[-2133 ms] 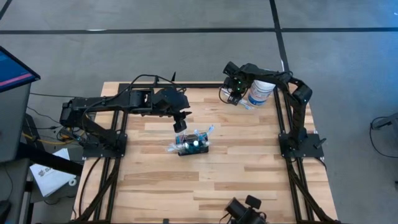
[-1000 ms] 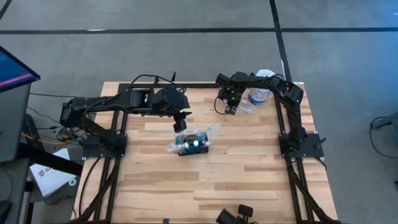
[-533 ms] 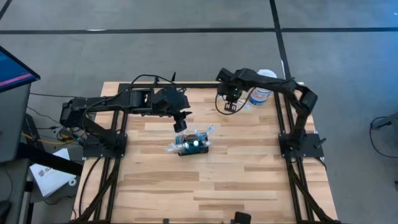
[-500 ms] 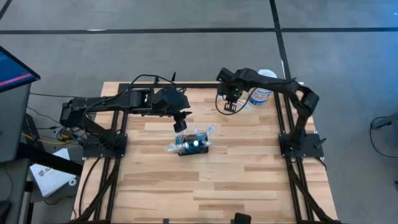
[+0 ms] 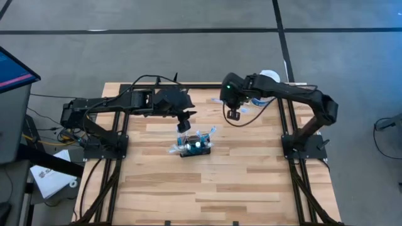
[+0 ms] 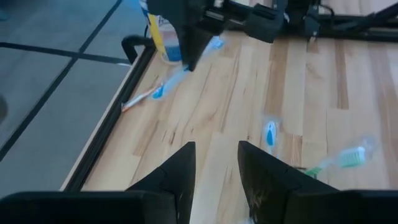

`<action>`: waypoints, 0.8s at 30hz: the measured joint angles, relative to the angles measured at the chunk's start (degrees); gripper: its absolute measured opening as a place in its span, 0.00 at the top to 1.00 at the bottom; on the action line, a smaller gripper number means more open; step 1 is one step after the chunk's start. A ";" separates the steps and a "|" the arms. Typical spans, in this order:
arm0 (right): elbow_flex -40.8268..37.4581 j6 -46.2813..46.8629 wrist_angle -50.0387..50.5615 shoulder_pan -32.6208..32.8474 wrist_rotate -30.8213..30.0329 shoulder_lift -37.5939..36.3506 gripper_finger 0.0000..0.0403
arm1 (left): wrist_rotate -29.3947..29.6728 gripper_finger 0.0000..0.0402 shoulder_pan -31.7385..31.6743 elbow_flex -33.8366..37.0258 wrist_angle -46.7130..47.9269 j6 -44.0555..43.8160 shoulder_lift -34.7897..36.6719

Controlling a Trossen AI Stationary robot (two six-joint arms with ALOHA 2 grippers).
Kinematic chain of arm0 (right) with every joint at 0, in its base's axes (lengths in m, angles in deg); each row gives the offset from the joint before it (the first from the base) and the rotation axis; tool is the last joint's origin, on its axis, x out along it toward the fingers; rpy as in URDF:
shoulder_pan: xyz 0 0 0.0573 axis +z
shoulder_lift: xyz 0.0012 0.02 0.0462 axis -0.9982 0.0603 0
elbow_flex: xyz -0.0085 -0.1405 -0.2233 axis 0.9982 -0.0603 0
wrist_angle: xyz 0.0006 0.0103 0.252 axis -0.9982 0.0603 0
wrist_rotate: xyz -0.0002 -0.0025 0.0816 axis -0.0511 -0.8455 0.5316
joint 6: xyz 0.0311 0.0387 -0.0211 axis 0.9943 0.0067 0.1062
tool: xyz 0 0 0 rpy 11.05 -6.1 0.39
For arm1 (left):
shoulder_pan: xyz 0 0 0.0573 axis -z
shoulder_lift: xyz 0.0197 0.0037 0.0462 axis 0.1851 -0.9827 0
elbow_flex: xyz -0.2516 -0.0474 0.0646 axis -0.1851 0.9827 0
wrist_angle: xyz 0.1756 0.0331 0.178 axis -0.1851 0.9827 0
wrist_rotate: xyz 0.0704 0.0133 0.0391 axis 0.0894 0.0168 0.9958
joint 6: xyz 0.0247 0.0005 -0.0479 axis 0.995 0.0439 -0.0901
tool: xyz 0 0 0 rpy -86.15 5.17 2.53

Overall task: Pick & Place toothbrushing station
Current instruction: Put the blue toothbrush into the wire organizer

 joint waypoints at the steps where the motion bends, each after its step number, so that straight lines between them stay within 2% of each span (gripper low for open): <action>1: 0.00 0.40 -0.14 0.62 0.00 -0.68 1.00 | 0.00 0.72 0.00 0.00 -0.56 0.00 0.00; 13: 0.00 1.67 -4.82 8.41 0.02 -7.05 1.00 | -1.65 0.72 0.02 0.00 -6.02 -0.40 0.00; 24: 0.00 2.72 -17.64 11.95 0.03 -13.25 1.00 | -1.64 0.72 0.02 0.00 -7.51 0.47 0.00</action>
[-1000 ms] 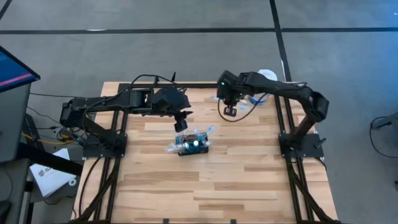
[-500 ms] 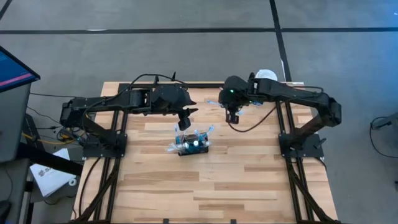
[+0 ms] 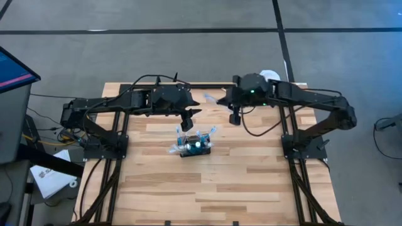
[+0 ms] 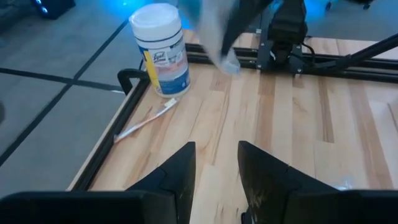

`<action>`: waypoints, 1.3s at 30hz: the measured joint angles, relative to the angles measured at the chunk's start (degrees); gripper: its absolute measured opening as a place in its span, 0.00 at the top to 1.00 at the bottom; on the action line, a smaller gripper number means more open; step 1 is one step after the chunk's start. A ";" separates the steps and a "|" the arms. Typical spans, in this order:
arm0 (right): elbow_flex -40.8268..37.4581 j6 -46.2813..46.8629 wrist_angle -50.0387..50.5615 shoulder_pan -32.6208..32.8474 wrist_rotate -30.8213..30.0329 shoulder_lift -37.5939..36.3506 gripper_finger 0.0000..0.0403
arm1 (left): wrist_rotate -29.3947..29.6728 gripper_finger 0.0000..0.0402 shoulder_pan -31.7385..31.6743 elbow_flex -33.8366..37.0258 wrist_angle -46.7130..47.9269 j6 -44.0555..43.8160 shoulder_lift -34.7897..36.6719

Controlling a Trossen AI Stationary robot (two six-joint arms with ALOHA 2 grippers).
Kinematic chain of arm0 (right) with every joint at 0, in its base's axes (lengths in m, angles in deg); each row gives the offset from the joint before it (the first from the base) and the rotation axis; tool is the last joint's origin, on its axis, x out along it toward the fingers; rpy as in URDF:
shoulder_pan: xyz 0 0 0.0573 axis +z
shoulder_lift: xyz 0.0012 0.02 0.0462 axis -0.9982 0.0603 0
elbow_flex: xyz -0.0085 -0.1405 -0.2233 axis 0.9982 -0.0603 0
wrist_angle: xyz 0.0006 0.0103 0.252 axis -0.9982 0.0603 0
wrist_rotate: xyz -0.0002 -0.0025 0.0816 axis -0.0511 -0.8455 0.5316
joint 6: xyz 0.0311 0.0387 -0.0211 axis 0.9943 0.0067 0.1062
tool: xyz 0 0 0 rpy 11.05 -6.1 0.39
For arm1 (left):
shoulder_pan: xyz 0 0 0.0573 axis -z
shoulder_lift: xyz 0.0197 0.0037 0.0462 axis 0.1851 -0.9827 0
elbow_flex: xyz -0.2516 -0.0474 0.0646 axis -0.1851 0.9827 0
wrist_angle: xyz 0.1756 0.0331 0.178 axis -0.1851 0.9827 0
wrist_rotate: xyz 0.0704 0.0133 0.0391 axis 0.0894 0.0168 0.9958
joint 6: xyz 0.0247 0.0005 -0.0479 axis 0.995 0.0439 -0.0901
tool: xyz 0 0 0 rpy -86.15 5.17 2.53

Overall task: Pick & Place toothbrushing station
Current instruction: Put the blue toothbrush into the wire organizer

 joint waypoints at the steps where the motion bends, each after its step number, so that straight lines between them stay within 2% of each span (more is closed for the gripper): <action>1: 0.00 0.00 -1.28 0.24 0.06 -0.52 1.00 | 0.00 0.72 0.00 0.00 -0.21 0.00 0.00; 15: -0.02 0.91 -16.66 4.50 6.89 -2.76 1.00 | -0.10 0.72 0.31 0.00 -6.72 3.21 0.00; 18: -0.02 0.71 -18.35 4.83 7.94 -3.25 1.00 | -2.63 0.72 0.71 0.93 -9.20 5.49 0.00; 24: 0.00 0.61 -20.52 5.39 9.56 -4.56 1.00 | -6.30 0.72 0.94 5.59 -19.72 9.56 0.00; 32: 0.00 0.71 -20.05 5.95 9.87 -4.90 0.99 | -6.52 0.72 1.40 11.93 -36.25 12.93 0.00; 39: 0.00 0.87 -19.83 5.97 10.67 -4.86 0.99 | -10.21 0.72 1.40 15.21 -45.21 15.60 0.00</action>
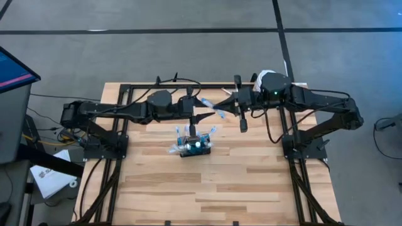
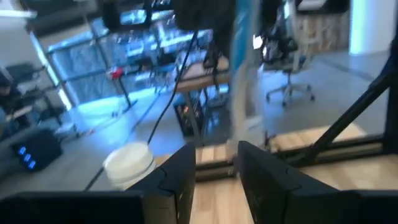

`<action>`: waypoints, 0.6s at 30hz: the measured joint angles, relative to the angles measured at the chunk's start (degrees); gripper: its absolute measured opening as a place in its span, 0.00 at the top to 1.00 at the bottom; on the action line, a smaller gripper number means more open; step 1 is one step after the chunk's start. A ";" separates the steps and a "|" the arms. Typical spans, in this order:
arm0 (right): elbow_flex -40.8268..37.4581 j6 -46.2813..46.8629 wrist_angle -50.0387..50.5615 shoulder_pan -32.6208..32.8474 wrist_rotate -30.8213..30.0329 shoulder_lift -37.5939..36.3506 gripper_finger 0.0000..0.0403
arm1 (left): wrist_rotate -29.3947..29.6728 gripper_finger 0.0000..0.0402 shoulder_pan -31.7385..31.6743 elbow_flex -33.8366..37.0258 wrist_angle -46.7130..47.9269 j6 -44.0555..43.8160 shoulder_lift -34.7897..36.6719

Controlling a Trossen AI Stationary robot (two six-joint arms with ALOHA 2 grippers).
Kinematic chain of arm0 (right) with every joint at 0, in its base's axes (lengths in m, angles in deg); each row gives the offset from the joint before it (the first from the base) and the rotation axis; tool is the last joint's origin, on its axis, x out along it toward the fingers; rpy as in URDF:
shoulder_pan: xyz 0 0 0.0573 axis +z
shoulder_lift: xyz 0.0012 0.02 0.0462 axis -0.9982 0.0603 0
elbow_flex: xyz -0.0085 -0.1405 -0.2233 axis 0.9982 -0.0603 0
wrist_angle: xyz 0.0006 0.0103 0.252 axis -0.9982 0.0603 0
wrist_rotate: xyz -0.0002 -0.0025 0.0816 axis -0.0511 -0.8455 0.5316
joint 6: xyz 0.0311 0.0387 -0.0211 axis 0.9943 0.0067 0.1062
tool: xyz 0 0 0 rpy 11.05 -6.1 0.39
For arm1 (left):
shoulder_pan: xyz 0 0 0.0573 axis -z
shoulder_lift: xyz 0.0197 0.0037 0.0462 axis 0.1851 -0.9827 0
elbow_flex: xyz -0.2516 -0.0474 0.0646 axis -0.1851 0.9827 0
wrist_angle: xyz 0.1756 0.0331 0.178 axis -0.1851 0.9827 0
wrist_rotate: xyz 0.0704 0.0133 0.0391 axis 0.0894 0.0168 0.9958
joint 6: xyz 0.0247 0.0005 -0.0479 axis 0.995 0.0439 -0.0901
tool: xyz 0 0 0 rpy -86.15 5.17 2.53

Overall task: Pick & Place toothbrushing station
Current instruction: Put the blue toothbrush into the wire organizer

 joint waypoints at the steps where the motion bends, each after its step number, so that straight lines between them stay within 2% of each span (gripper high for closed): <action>1: 0.00 0.00 0.00 0.00 0.00 0.00 0.99 | -0.84 0.72 0.00 0.45 -1.50 0.04 0.00; 9: 0.00 0.00 0.09 -0.01 0.04 0.17 1.00 | -1.56 0.72 -0.02 2.15 -11.06 0.06 0.00; 18: 0.00 -0.24 -1.36 0.68 0.06 0.15 1.00 | -2.89 0.72 -0.02 2.15 -13.89 0.06 0.00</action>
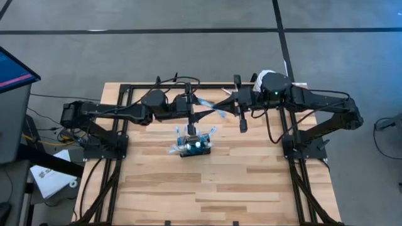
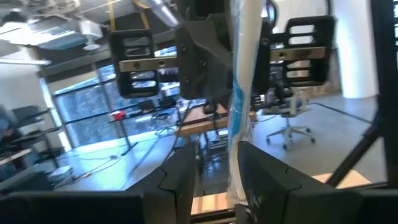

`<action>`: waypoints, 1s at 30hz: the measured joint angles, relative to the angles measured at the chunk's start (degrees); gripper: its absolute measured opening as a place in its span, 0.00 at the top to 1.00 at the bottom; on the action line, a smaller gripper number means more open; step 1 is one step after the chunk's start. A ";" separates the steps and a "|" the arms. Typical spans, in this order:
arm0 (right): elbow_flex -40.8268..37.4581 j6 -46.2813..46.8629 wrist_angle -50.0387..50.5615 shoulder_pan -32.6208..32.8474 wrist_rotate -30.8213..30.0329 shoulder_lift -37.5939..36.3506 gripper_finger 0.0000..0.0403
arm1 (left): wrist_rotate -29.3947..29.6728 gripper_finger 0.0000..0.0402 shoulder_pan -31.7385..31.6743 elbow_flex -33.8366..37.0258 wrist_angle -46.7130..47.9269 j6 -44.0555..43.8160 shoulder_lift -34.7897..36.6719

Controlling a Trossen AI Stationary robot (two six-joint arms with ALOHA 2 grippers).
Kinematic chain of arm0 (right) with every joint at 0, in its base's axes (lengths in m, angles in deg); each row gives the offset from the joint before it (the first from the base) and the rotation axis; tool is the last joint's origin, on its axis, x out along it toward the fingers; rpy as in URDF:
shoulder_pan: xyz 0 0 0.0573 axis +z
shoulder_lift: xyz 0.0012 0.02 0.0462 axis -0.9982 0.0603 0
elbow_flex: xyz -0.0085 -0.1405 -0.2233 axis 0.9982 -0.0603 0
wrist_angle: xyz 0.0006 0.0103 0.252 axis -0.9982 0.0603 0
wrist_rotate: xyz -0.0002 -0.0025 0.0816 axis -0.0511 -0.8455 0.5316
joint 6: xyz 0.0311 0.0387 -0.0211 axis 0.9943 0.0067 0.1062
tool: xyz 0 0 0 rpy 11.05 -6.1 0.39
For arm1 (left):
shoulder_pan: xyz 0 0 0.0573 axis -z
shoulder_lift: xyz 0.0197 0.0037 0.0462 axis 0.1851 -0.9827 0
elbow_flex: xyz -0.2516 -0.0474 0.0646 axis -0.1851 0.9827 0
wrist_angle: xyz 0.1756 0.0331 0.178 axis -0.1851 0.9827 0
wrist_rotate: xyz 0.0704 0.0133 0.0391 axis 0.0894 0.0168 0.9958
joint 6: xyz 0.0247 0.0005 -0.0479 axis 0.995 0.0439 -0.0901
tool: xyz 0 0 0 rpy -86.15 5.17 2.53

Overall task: Pick & Place toothbrushing station
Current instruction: Put the blue toothbrush into the wire organizer

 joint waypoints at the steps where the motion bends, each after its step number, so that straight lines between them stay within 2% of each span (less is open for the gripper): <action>1: 0.00 -0.04 0.02 -0.04 0.04 0.00 1.00 | -1.20 0.72 0.00 0.00 0.01 -0.01 0.00; 8: 0.00 -0.21 0.08 -0.06 0.12 0.02 1.00 | -5.30 0.72 0.00 0.00 -1.27 -0.04 0.00; 17: 0.00 -0.22 -0.80 0.02 0.11 0.04 1.00 | -5.39 0.72 0.00 -0.01 -2.93 -0.19 -0.05; 25: -0.02 -0.22 -1.08 0.04 0.09 0.04 1.00 | -5.35 0.72 0.00 -0.04 -8.59 -0.20 -2.70; 30: -0.04 -0.20 -0.57 0.04 0.02 0.04 1.00 | -5.35 0.78 0.00 -0.02 -9.78 -0.04 -3.88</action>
